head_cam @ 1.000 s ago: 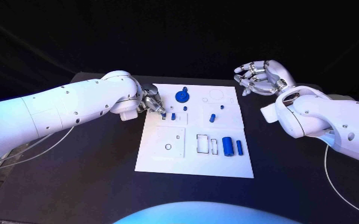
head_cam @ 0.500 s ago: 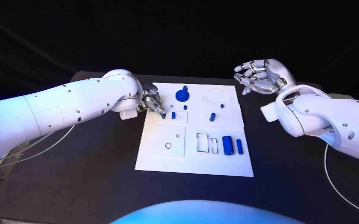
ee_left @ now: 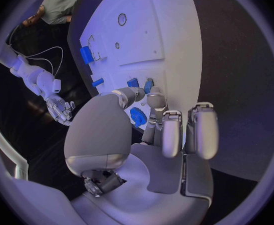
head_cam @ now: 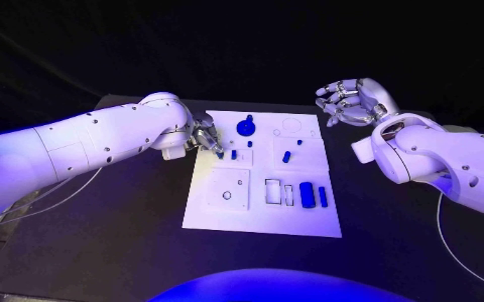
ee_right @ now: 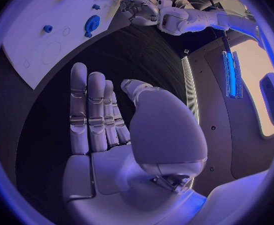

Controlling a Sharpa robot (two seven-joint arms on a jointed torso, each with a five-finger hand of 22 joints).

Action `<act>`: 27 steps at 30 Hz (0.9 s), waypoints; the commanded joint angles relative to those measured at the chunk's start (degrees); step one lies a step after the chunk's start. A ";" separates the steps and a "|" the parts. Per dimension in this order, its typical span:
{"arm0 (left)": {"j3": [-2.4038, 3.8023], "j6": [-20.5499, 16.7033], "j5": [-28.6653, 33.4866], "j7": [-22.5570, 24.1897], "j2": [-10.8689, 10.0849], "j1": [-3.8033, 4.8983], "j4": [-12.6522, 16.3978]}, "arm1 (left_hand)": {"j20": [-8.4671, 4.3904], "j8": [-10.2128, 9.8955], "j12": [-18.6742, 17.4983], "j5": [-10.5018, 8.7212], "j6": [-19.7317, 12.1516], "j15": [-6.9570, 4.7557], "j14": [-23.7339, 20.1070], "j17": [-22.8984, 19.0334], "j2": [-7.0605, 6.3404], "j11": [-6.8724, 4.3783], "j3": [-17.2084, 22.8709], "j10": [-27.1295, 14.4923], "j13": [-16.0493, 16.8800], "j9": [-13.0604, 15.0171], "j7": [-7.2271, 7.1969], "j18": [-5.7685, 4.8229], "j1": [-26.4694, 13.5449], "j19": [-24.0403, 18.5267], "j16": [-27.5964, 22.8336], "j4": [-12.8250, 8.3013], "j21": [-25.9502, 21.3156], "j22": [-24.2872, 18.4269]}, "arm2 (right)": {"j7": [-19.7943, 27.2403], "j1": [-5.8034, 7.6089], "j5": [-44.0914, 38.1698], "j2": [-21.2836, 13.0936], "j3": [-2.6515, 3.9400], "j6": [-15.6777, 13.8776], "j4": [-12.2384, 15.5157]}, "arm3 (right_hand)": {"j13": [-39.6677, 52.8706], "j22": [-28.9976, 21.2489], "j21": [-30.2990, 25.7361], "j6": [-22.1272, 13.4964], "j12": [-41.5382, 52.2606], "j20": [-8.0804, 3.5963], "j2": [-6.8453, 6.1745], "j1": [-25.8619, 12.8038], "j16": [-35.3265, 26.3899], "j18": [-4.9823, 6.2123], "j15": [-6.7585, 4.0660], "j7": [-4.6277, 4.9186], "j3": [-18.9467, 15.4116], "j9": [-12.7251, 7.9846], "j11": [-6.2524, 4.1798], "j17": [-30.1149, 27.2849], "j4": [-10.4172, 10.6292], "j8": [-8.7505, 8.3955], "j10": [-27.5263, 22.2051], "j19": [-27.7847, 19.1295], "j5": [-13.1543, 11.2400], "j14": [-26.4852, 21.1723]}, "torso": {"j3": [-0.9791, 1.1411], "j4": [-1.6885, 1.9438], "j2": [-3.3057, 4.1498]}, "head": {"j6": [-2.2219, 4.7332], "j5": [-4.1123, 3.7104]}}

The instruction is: Assemble the parts on the task board

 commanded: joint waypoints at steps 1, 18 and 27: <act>-0.05 1.32 -0.36 0.10 0.26 -0.02 -0.04 | -0.58 0.19 -0.07 0.34 0.47 -0.42 5.80 14.15 0.35 -0.09 11.45 0.24 -0.13 0.05 -0.15 -0.57 0.08 0.58 0.30 -10.97 0.14 1.83 | 0.60 -0.03 -0.25 0.00 0.02 0.11 0.09 | -0.06 -0.06 -0.35 -0.35 0.24 0.05 0.05 -0.45 -0.35 0.68 0.14 0.10 0.26 -0.09 -0.02 0.06 -0.10 0.29 -0.45 0.37 0.31 0.43 | 0.03 -0.01 -0.04 | -0.03 -0.03; -0.22 1.94 -1.64 0.04 0.57 -0.11 -0.27 | -0.58 0.19 -0.07 0.34 0.47 -0.42 5.80 14.15 0.35 -0.09 11.45 0.24 -0.13 0.05 -0.15 -0.57 0.08 0.58 0.30 -10.97 0.14 1.83 | 0.69 -0.03 -0.25 -0.04 0.02 0.09 0.12 | -0.06 -0.06 -0.35 -0.35 0.24 0.05 0.05 -0.45 -0.35 0.68 0.14 0.10 0.26 -0.09 -0.02 0.06 -0.10 0.29 -0.45 0.37 0.31 0.43 | 0.02 0.03 -0.03 | 0.09 -0.13; -0.25 2.00 -2.00 -0.05 0.83 -0.12 -0.29 | -0.58 0.19 -0.07 0.34 0.47 -0.42 5.80 14.15 0.35 -0.09 11.45 0.24 -0.13 0.05 -0.15 -0.57 0.08 0.58 0.30 -10.97 0.14 1.83 | 0.71 -0.03 -0.25 -0.05 0.02 0.12 0.19 | -0.12 -0.14 -0.44 -0.36 0.30 0.03 0.05 -0.41 -0.49 0.68 0.12 0.09 0.30 -0.10 -0.04 0.21 -0.22 0.34 -0.45 0.48 0.34 0.51 | 0.02 0.01 0.00 | -0.03 -0.09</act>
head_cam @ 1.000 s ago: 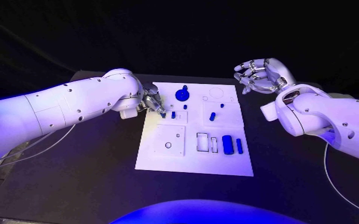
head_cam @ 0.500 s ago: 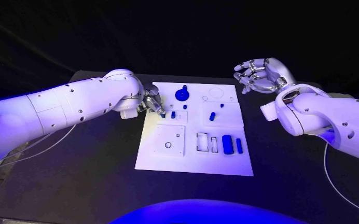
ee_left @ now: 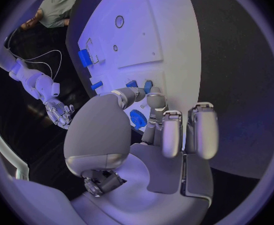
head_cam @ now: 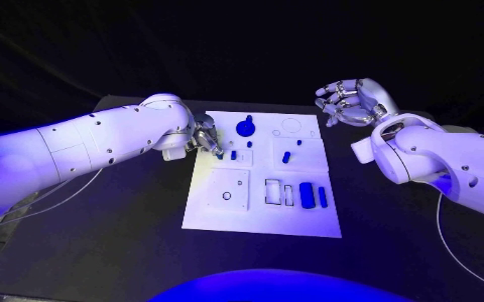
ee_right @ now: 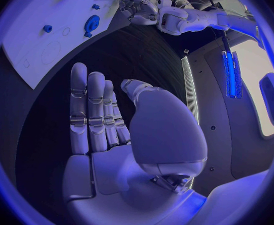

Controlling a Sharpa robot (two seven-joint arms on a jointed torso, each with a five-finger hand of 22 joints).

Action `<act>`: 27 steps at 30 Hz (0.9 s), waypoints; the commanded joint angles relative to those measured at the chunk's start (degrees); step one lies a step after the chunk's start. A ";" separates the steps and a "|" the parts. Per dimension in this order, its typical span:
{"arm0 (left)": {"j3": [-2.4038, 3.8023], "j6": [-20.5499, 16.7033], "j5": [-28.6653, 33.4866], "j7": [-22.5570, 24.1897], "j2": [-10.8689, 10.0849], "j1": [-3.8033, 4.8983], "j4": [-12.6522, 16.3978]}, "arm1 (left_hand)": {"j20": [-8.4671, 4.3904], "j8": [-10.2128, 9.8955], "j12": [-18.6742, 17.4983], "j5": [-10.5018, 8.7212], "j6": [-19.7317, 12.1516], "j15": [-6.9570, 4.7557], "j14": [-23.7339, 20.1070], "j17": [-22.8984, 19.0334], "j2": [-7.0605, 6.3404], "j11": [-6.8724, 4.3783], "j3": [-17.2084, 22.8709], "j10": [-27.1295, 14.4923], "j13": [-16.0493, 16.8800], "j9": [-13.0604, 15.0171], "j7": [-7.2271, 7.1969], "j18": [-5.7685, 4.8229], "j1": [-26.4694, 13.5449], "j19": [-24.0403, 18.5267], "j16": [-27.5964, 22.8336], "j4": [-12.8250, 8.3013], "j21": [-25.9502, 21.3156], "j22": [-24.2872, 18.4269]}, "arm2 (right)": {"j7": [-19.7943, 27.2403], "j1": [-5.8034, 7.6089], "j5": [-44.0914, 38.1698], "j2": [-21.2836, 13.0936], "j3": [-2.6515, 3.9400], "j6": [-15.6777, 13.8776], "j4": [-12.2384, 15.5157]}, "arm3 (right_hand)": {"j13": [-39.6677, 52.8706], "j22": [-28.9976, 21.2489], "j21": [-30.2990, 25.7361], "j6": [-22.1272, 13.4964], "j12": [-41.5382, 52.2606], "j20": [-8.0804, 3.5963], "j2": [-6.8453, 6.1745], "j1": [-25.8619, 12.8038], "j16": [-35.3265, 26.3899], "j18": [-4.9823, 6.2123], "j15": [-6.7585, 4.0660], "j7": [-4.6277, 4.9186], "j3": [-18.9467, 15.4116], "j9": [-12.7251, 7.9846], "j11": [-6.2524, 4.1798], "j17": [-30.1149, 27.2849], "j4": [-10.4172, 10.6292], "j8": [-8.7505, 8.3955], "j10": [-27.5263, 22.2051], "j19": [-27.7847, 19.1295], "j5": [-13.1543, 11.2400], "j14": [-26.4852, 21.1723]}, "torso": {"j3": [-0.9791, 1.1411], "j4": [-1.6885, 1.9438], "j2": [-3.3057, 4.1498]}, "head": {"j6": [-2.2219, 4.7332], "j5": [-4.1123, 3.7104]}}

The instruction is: Assemble the parts on the task board

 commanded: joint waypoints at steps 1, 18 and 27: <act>-0.08 1.20 -0.60 -0.05 0.28 -0.09 0.05 | -0.37 0.25 -0.05 0.20 0.26 -0.42 5.80 14.17 0.55 -0.19 9.56 0.15 -0.05 0.05 0.05 -0.57 0.29 0.79 0.30 -9.08 0.14 1.84 | 0.59 -0.02 -0.25 0.00 0.02 0.18 0.11 | -0.05 -0.05 -0.20 -0.37 0.30 0.02 0.06 -0.41 -0.17 0.68 -0.09 0.09 0.14 -0.05 -0.04 0.05 -0.06 0.34 -0.45 0.49 0.34 0.31 | 0.00 -0.03 0.03 | -0.12 0.04; -0.21 1.77 -0.70 -0.31 1.13 -0.32 -0.09 | -0.40 0.19 0.05 0.22 0.29 -0.44 5.81 14.20 0.57 -0.20 9.61 0.24 0.11 0.06 0.05 -0.57 0.22 0.76 0.31 -9.09 0.11 1.81 | 0.61 -0.02 -0.25 0.06 0.02 0.20 0.14 | -0.05 -0.05 -0.20 -0.37 0.30 0.02 0.06 -0.41 -0.17 0.68 -0.09 0.09 0.14 -0.05 -0.04 0.05 -0.06 0.34 -0.45 0.49 0.34 0.31 | 0.09 -0.08 0.03 | -0.57 -0.26; -0.25 1.41 -0.91 -0.61 1.37 -0.39 -0.31 | -0.41 0.18 0.13 0.22 0.31 -0.44 5.81 14.21 0.60 -0.20 9.59 0.31 0.22 0.07 0.05 -0.57 0.13 0.77 0.32 -9.04 0.12 1.83 | 0.62 -0.02 -0.25 -0.04 0.02 0.15 0.26 | -0.05 -0.05 -0.20 -0.37 0.30 0.02 0.06 -0.41 -0.17 0.68 -0.09 0.09 0.14 -0.05 -0.04 0.05 -0.06 0.34 -0.45 0.49 0.34 0.31 | 0.08 -0.02 0.00 | -0.67 -0.38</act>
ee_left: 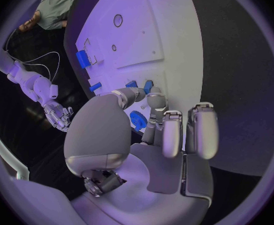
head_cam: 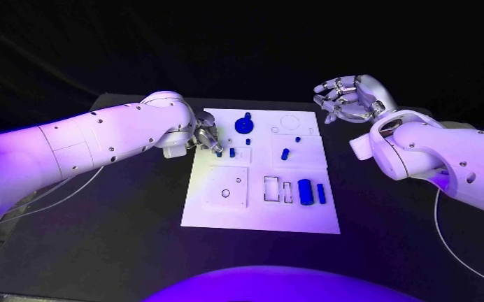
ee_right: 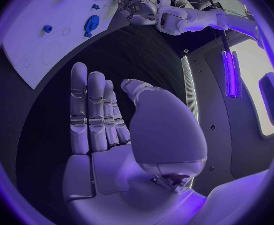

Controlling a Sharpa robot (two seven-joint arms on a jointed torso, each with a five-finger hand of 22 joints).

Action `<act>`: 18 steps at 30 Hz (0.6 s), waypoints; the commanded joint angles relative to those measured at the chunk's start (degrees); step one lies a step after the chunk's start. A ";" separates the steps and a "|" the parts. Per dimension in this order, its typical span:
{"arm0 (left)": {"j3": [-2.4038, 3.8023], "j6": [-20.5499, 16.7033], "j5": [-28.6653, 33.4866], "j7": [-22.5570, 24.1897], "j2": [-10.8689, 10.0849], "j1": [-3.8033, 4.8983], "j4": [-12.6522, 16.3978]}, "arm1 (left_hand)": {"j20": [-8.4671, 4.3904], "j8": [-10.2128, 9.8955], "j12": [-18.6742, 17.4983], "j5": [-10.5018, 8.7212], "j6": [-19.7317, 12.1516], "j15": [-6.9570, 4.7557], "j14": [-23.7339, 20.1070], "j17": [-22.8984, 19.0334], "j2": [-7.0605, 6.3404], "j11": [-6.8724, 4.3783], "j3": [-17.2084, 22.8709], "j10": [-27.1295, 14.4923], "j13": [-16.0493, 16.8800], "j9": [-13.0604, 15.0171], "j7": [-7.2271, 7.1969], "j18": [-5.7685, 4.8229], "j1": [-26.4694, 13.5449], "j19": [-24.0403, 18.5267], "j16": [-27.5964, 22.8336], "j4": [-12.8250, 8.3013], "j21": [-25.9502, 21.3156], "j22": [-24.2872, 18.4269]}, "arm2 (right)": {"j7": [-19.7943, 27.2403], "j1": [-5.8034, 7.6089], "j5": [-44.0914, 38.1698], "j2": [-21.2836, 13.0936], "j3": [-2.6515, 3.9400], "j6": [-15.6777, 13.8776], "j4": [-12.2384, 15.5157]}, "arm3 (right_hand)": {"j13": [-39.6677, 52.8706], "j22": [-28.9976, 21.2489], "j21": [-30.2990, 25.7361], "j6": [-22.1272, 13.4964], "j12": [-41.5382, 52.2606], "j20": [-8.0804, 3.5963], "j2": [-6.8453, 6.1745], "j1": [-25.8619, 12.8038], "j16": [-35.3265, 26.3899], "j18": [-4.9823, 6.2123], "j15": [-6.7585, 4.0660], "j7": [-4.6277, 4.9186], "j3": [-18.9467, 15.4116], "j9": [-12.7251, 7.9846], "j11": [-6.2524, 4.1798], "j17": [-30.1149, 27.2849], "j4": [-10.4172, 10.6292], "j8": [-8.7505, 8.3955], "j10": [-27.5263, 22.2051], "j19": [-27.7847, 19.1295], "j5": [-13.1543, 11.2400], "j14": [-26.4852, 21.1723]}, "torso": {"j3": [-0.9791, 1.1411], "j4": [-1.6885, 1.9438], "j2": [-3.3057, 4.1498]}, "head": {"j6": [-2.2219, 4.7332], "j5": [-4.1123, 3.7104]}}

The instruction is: Assemble the parts on the task board

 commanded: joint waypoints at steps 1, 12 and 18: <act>-0.19 1.15 0.12 0.12 0.39 -0.33 0.16 | -0.42 0.15 0.15 0.26 0.29 -0.45 5.80 14.22 0.45 -0.39 9.42 0.15 0.03 -0.04 -0.13 -0.57 -0.07 0.76 0.32 -9.17 0.11 1.82 | 0.55 -0.02 -0.25 -0.03 0.02 0.15 0.15 | -0.06 -0.06 -0.22 -0.37 0.30 0.03 0.06 -0.41 -0.17 0.68 -0.09 0.09 0.14 -0.06 -0.04 0.07 -0.06 0.34 -0.45 0.49 0.34 0.31 | -0.03 0.08 -0.02 | -0.02 -0.03; -0.24 0.98 0.06 -0.15 0.56 -0.35 -0.23 | -0.53 -0.25 -0.26 -0.93 -0.77 -0.53 5.82 14.27 1.06 -0.58 4.79 0.28 -0.29 0.41 -0.58 -0.57 -2.20 0.73 0.35 -7.49 0.02 1.82 | 0.55 -0.02 -0.25 -0.15 0.02 0.12 0.23 | -0.13 -0.13 -0.31 -0.38 0.35 0.01 0.08 -0.43 -0.31 0.68 -0.10 0.10 0.18 -0.07 -0.04 0.21 -0.13 0.38 -0.47 0.57 0.36 0.37 | -0.08 0.08 -0.03 | -0.02 -0.13; -0.25 1.05 0.14 -0.29 0.56 -0.35 -0.48 | -0.78 -0.84 -0.20 -1.36 -0.42 -0.80 5.81 14.24 1.05 -0.85 1.03 0.15 -0.11 0.00 -1.08 -0.58 -3.49 0.75 0.34 -5.94 -0.05 1.83 | 0.58 -0.02 -0.26 -0.20 0.02 0.09 0.27 | -0.13 -0.13 -0.31 -0.38 0.35 0.01 0.08 -0.43 -0.31 0.68 -0.10 0.10 0.18 -0.07 -0.04 0.21 -0.13 0.38 -0.47 0.57 0.36 0.37 | -0.11 0.12 -0.03 | -0.10 -0.16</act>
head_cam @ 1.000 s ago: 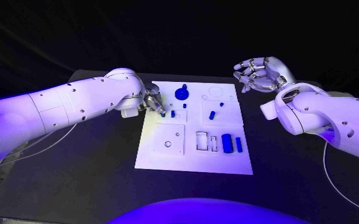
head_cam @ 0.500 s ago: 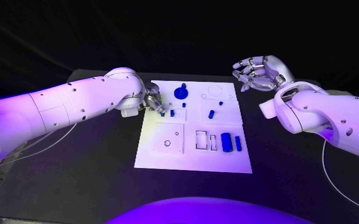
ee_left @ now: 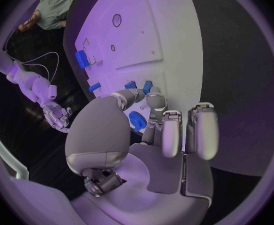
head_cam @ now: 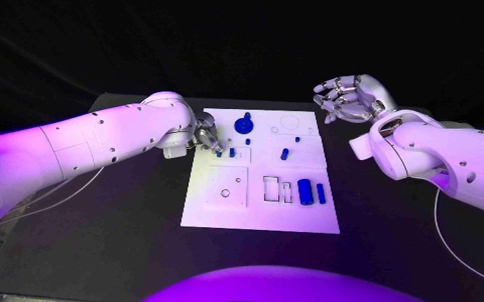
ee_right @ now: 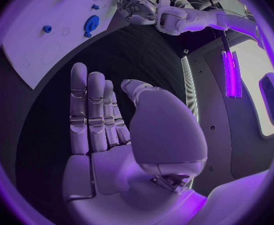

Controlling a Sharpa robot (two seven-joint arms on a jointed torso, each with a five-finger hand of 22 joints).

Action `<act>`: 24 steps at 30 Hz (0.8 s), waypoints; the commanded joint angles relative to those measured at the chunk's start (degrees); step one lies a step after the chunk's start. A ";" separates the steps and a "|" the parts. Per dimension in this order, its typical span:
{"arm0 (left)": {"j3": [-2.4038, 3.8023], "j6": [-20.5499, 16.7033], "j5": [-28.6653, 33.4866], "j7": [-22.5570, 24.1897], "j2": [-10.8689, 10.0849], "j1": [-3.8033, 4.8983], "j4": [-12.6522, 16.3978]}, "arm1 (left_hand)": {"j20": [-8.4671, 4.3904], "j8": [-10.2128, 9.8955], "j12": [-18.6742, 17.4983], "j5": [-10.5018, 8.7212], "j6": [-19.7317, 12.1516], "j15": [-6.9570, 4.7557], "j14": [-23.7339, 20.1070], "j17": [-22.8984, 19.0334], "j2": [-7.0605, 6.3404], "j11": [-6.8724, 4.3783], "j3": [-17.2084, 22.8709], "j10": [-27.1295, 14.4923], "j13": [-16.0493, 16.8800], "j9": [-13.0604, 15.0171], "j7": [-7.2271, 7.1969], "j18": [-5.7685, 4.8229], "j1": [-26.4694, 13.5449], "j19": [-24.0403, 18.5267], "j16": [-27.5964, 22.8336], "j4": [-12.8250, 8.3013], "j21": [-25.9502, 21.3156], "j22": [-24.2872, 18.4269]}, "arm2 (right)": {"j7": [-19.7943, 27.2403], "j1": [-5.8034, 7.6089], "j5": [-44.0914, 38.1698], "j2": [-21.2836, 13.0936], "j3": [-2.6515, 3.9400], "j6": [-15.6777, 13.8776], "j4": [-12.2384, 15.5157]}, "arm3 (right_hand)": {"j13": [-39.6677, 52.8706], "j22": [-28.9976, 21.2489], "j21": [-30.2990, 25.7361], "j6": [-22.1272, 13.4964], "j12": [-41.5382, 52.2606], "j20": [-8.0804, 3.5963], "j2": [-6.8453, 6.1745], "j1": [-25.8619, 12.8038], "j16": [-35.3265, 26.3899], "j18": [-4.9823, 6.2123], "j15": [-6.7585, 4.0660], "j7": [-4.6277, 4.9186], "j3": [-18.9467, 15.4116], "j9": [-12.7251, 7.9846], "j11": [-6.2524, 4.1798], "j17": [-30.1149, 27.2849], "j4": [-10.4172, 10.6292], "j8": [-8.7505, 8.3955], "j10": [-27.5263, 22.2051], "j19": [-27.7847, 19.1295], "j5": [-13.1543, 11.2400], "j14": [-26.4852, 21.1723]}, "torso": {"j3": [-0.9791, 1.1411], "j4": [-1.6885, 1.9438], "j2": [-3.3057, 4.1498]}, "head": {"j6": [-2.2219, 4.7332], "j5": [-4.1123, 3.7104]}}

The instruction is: Assemble the parts on the task board

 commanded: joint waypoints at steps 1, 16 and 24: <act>-0.15 1.10 0.29 -0.12 0.16 -0.24 -0.03 | -0.60 -0.60 -0.16 -0.45 0.26 -0.35 5.79 14.21 -0.22 -0.63 2.50 -0.10 0.18 -0.43 -0.33 -0.56 -0.98 0.51 0.32 -3.54 -0.09 1.77 | 0.56 -0.03 -0.26 -0.03 0.02 0.12 0.11 | -0.04 -0.05 -0.31 -0.38 0.35 0.01 0.08 -0.43 -0.31 0.68 -0.10 0.10 0.17 -0.08 -0.04 0.04 -0.13 0.38 -0.47 0.57 0.36 0.37 | -0.04 0.03 0.01 | -0.06 -0.02; -0.15 0.16 0.41 -0.22 -0.13 -0.24 -0.26 | -0.66 -2.25 -0.16 -0.67 1.33 -0.27 5.75 14.05 -0.56 -0.47 -3.45 -0.52 0.41 -1.89 -0.12 -0.57 -3.17 0.54 0.23 0.68 -0.22 1.75 | 0.59 -0.03 -0.26 -0.08 0.02 0.08 0.09 | -0.04 -0.05 -0.31 -0.38 0.35 0.01 0.08 -0.43 -0.31 0.68 -0.10 0.10 0.17 -0.08 -0.04 0.04 -0.13 0.38 -0.47 0.57 0.36 0.37 | -0.04 -0.06 0.00 | 0.19 -0.02; 0.09 -1.02 0.39 -0.20 -0.81 -0.24 0.26 | -0.58 -2.86 -0.23 -0.71 1.66 -0.12 5.70 13.90 -0.84 -0.29 -7.16 -0.66 0.43 -2.31 0.09 -0.54 -4.54 0.52 0.15 4.12 -0.36 1.63 | 0.34 -0.03 -0.52 -0.08 0.02 0.36 0.02 | -0.15 -0.15 -0.44 -0.56 0.30 0.01 0.00 -0.44 -0.52 0.66 -0.07 0.13 0.19 -0.13 -0.01 0.17 -0.23 0.33 -0.63 0.59 0.37 0.33 | -0.04 -0.02 -0.05 | 0.37 -0.12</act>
